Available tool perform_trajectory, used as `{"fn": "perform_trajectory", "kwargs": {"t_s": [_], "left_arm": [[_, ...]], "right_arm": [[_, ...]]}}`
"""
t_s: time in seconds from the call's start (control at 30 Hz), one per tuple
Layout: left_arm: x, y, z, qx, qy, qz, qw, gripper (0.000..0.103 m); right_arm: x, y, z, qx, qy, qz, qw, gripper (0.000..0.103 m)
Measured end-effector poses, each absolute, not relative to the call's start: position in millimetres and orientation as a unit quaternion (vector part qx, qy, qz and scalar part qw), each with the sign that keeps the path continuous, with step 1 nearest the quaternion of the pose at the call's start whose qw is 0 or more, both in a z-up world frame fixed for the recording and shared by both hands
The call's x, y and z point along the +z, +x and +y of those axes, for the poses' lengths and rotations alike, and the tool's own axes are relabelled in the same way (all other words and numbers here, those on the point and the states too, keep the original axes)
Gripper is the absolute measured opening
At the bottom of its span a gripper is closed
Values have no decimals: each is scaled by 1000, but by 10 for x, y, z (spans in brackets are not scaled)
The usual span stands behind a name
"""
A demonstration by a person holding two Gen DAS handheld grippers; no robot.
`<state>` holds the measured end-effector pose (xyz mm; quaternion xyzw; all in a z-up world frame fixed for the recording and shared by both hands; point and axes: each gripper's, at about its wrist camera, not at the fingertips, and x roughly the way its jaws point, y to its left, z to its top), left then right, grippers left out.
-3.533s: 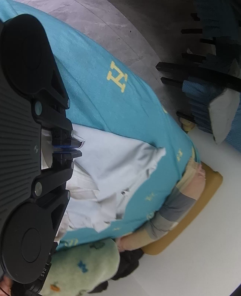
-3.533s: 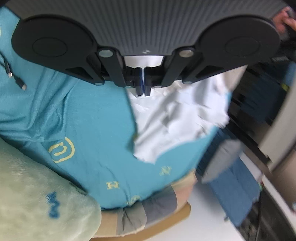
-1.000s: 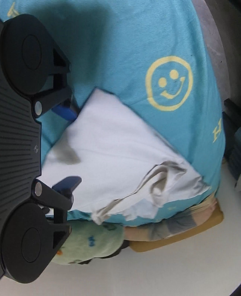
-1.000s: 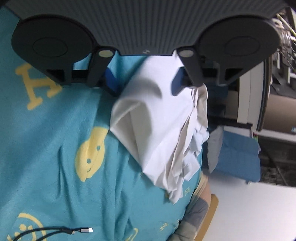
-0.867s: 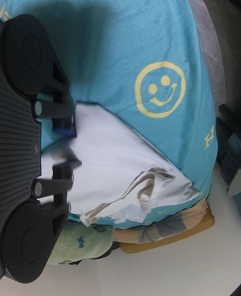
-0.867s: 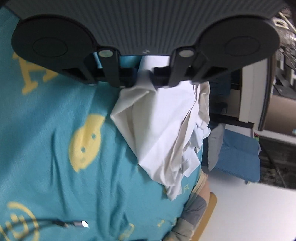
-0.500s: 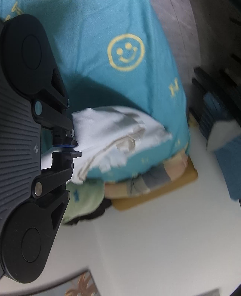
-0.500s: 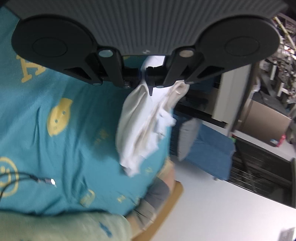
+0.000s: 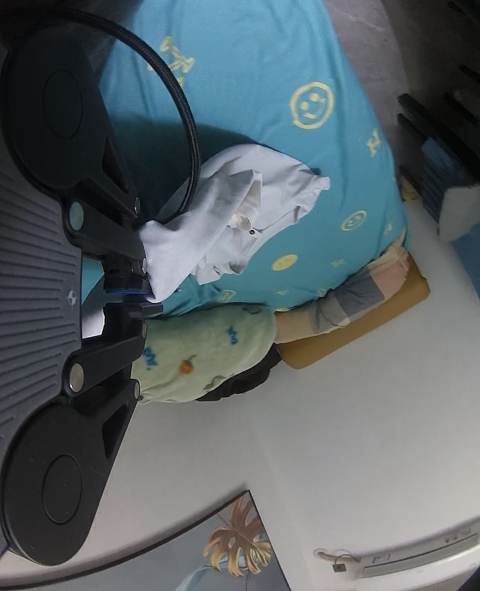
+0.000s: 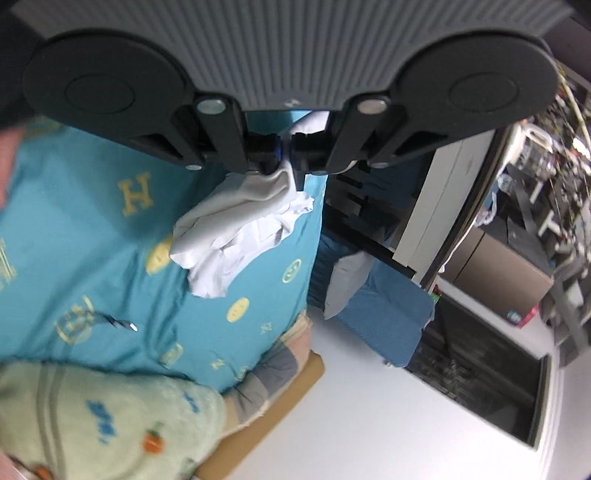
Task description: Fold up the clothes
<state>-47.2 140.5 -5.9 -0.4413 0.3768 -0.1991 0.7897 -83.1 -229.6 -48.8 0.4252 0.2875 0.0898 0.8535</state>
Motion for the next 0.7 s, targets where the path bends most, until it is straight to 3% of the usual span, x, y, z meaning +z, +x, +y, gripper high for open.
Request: {"fn": "perform_trajectory", "kwargs": {"t_s": [0.13,0.4,0.7], "left_arm": [[10,-108,1334,-189,-416,378,805,4],[1,851,1190,-155,-376,383,829,4],[-521,1884,1075,-113,-360,399,836,5]], "right_arm": [[-549,-680,-2371,85,452,291,839,8],[-624,716,-2445,67,492,310,811,9],[-1453,2049,-2421,-3,514,353,782,10]]}}
